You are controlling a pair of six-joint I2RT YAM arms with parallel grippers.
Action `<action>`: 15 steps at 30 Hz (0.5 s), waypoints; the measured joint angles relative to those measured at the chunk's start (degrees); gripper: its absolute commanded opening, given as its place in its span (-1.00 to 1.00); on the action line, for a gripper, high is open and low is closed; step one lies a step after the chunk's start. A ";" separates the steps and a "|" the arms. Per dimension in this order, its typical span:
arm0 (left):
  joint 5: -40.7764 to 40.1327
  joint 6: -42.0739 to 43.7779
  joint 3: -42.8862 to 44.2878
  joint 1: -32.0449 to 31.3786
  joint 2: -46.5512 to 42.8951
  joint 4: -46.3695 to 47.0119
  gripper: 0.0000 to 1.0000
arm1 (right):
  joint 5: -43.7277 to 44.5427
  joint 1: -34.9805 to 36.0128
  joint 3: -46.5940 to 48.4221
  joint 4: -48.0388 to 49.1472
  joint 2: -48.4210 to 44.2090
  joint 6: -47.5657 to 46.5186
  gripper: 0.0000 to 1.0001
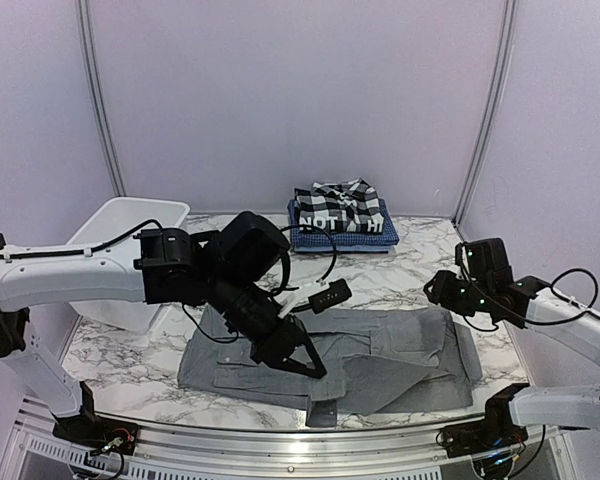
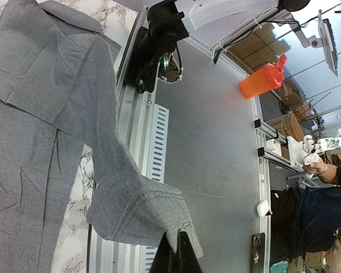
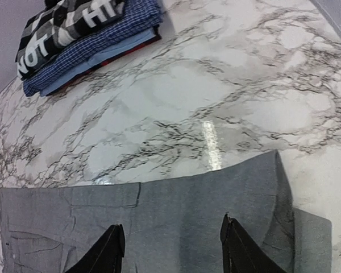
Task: Fold and stack the long sleeve shirts
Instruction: Fold the sleeve at the center of the board.
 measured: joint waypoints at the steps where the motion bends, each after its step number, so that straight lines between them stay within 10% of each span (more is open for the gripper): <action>1: 0.00 0.28 0.00 0.00 0.46 -0.17 -1.00 | -0.07 -1.73 -0.90 -0.33 -0.92 -0.07 0.08; 15: 0.22 1.95 0.00 -0.07 2.78 -1.38 -1.00 | -9.38 -16.68 -8.90 2.36 -1.51 -1.25 -0.05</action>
